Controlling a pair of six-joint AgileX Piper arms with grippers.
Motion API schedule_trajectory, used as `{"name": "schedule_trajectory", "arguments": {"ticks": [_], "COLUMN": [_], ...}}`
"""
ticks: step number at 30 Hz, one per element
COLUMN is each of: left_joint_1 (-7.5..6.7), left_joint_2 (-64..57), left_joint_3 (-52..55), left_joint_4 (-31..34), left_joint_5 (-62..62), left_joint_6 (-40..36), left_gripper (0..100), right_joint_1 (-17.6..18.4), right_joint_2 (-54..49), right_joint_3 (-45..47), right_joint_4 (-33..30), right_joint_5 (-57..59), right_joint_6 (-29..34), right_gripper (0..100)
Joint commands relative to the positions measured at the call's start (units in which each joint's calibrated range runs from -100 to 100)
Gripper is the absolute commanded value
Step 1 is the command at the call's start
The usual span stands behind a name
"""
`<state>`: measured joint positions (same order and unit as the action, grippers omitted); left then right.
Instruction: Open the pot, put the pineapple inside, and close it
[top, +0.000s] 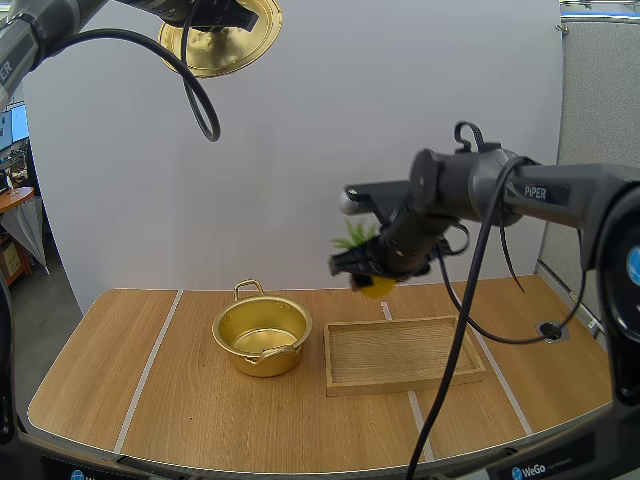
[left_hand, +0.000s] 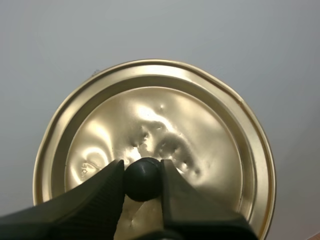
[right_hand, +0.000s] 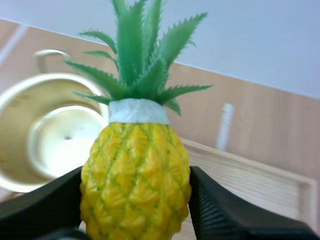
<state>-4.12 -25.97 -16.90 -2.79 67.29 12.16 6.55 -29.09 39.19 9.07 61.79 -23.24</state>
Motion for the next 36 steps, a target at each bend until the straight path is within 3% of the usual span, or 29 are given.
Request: {"name": "schedule_trajectory", "arguments": {"ticks": [1, 8, 15, 24, 32, 36], "left_joint_1": [-0.21, -0.21, -0.21, -0.21, -0.21, -0.21], "left_joint_2": [-0.2, -0.2, -0.2, -0.2, -0.2, -0.2], "left_joint_3": [-0.6, -0.6, -0.6, -0.6, -0.6, -0.6], "left_joint_4": [0.5, 0.5, 0.5, 0.5, 0.5, 0.5], "left_joint_5": [-1.8, -1.8, -1.8, -1.8, -1.8, -1.8], "left_joint_6": [-0.1, -0.1, -0.1, -0.1, -0.1, -0.1], "left_gripper": [0, 0, 0, 0, 0, 0], "right_joint_1": [5.5, 12.7, 16.9, 17.3, 17.3, 16.5], "right_joint_2": [-0.8, 1.2, 10.3, 23.7, 31.2, 33.0], "right_joint_3": [-4.3, -8.5, -13.9, -19.1, -19.2, -19.2], "right_joint_4": [2.3, 2.7, 2.7, -0.8, -9.1, -9.1], "right_joint_5": [2.9, 0.0, 0.0, -1.1, -4.8, -5.7], "right_joint_6": [-0.5, -0.3, -0.2, -0.2, 5.2, 5.5], "right_gripper": [0, 0, 0, 0, 0, 0]}}
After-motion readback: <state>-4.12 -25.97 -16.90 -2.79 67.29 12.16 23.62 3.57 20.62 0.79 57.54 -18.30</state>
